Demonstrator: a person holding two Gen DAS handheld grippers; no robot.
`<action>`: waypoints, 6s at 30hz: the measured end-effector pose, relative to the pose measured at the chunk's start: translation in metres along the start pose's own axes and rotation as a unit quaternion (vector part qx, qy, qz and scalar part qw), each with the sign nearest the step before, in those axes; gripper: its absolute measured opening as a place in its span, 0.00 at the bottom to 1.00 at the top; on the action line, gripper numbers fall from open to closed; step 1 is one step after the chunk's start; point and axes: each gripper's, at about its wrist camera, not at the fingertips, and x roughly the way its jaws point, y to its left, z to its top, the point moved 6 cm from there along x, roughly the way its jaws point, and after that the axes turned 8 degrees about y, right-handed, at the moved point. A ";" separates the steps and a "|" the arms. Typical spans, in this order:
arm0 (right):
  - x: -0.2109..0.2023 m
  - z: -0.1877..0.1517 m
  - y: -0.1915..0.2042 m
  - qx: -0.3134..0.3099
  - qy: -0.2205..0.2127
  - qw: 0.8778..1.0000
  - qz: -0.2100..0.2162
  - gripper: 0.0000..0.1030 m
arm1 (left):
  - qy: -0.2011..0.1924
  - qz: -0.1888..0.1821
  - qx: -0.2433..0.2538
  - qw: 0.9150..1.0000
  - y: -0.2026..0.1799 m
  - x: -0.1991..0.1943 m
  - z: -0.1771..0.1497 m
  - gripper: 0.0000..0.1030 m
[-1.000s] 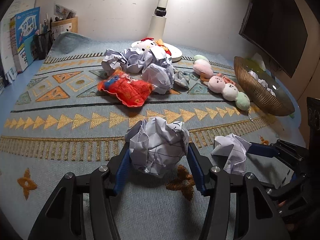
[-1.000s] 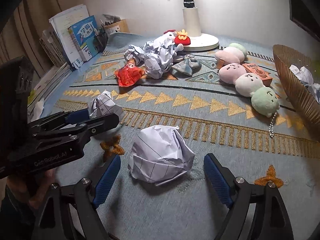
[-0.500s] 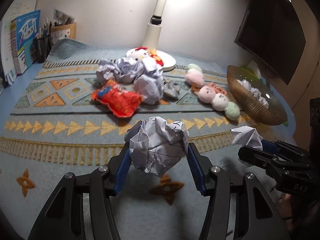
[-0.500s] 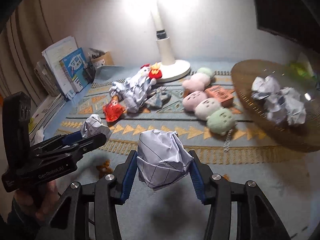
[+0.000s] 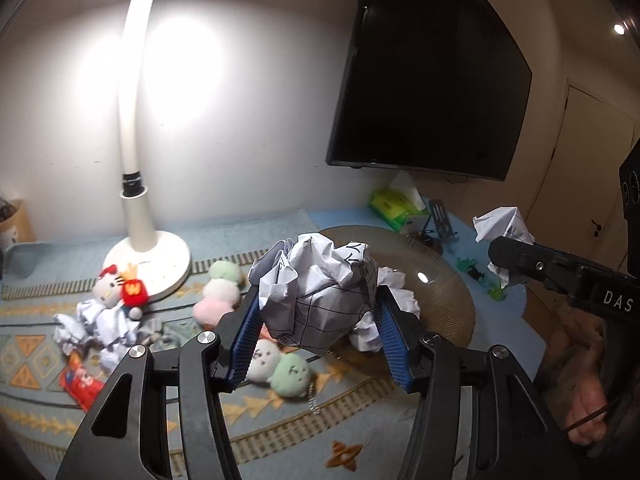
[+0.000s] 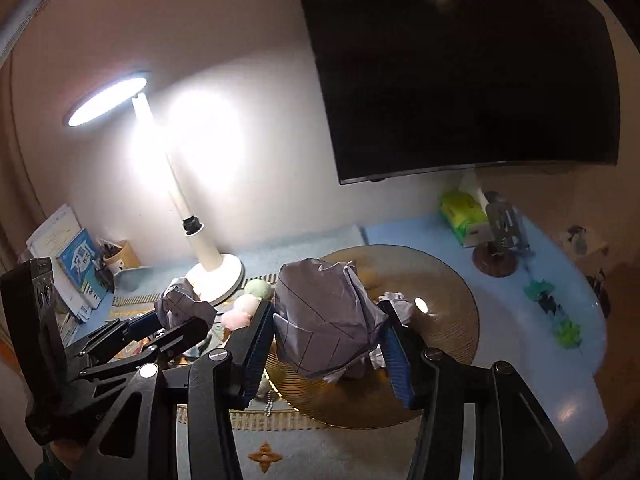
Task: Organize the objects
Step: 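Carry both held paper balls over the amber glass bowl, then open both tools to drop the paper balls into the bowl, then move both open tools back over the rug toward the plush pile, then grasp a paper ball with the right tool while the left reaches the red snack plush, then grasp the red snack-bag plush with the left tool while the right holds its paper ball, then lift the red plush with the left tool while the right carries its paper ball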
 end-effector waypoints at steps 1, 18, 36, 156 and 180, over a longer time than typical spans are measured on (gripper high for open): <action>0.006 0.000 -0.005 0.005 0.006 1.000 -0.008 0.49 | 0.007 -0.006 0.001 1.000 -0.006 0.009 0.002 0.51; 0.030 -0.015 -0.021 0.027 0.049 0.998 -0.002 0.63 | 0.069 -0.051 -0.004 0.996 -0.014 0.065 -0.018 0.74; 0.076 -0.079 0.187 -0.103 0.071 0.983 0.133 0.67 | -0.043 0.178 -0.132 0.974 0.171 -0.104 -0.109 0.99; 0.164 -0.148 0.183 -0.121 0.117 0.983 0.077 0.48 | 0.070 0.143 -0.150 0.976 0.189 -0.039 -0.176 0.21; 0.168 -0.147 0.181 -0.126 0.113 0.985 0.038 0.48 | 0.067 0.180 -0.106 0.976 0.174 -0.027 -0.174 0.22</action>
